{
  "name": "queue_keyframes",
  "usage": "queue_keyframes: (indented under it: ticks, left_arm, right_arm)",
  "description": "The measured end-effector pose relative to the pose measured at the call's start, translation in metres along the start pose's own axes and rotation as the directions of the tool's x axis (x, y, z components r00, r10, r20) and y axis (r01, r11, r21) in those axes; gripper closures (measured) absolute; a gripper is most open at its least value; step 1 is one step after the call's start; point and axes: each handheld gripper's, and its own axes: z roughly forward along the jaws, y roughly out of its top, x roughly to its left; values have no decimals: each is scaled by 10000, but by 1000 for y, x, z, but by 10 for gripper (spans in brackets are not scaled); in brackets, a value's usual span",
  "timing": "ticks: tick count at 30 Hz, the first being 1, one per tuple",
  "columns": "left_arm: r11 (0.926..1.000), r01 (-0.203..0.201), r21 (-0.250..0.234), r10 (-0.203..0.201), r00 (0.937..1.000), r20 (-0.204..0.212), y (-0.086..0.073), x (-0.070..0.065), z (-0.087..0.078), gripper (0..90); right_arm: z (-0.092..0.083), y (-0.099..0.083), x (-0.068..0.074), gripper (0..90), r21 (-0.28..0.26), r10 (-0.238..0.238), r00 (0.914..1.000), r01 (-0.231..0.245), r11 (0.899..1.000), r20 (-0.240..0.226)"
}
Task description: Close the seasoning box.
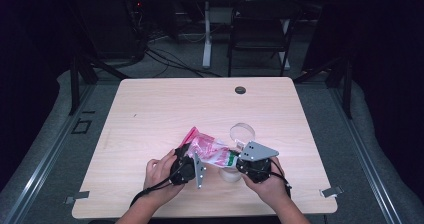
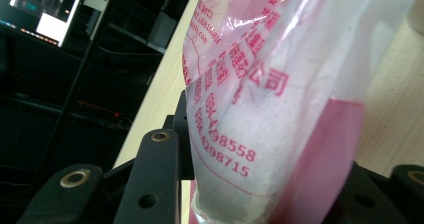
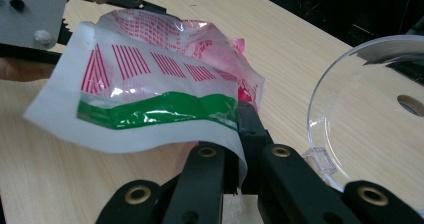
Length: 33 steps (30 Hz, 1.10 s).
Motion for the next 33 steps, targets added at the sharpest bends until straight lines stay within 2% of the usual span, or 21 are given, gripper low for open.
queue_keyframes:
  ticks: [3, 8, 16, 19, 24, 26, 30, 33]
  left_arm:
    - [9998, 182, 7, -183, 9996, 235, -2, 0, 1, 675]
    - [9950, 965, -265, -942, 9927, 752, -7, -1, 5, 682]
    - [9917, 1272, -199, -1240, 9855, 1158, -9, -3, 6, 687]
    - [9883, 1514, -173, -1476, 9795, 1372, -11, -3, 8, 694]
    - [9852, 1705, -170, -1659, 9740, 1540, -12, -4, 10, 704]
    - [9823, 1868, -102, -1824, 9685, 1697, -13, -5, 11, 705]
    - [9787, 2048, -105, -1991, 9614, 1898, -14, -5, 14, 712]
    - [9742, 2258, -79, -2192, 9530, 2090, -15, -4, 15, 716]
  right_arm:
    - [0, 0, 0, 899, -1, 10, 10000, -10, 10000, -23]
    - [0, 1, 2, 899, -27, -83, 9999, 83, 10000, -87]
    - [-1, 2, 3, 900, -166, -88, 9999, 87, 9998, -99]
    - [0, 2, 4, 900, -126, -126, 9997, 124, 9998, -198]
    - [1, 2, 6, 900, -168, -149, 9997, 146, 9998, -195]
    - [1, 2, 6, 900, -163, -167, 9996, 164, 9997, -213]
    - [2, 3, 7, 898, -141, -221, 9995, 218, 9997, -205]
    - [2, 3, 7, 889, -176, -194, 9996, 190, 9997, -218]
